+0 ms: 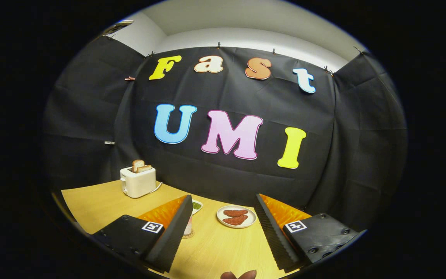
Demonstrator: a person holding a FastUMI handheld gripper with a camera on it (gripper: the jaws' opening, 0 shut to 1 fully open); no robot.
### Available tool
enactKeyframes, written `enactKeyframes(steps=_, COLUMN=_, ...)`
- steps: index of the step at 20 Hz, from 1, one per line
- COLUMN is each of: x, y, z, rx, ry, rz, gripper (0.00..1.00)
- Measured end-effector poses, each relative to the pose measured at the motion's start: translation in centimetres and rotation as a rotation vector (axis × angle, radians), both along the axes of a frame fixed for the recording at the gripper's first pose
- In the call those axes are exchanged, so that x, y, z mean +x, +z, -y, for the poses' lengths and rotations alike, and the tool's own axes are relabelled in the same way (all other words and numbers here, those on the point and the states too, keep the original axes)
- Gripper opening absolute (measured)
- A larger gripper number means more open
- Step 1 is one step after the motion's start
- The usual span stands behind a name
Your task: Take the bottle from table, then pour the juice into the cup, finally place the bottle on the coaster
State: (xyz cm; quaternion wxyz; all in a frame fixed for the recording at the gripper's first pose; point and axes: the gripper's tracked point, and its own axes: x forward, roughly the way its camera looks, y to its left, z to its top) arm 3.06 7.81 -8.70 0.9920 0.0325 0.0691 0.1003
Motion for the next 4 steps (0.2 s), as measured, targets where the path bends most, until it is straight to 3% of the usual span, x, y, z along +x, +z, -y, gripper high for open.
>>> enactKeyframes(steps=4, x=-0.52, y=0.13, z=1.02, rx=0.006, ry=-0.004, rz=0.000, gripper=0.97)
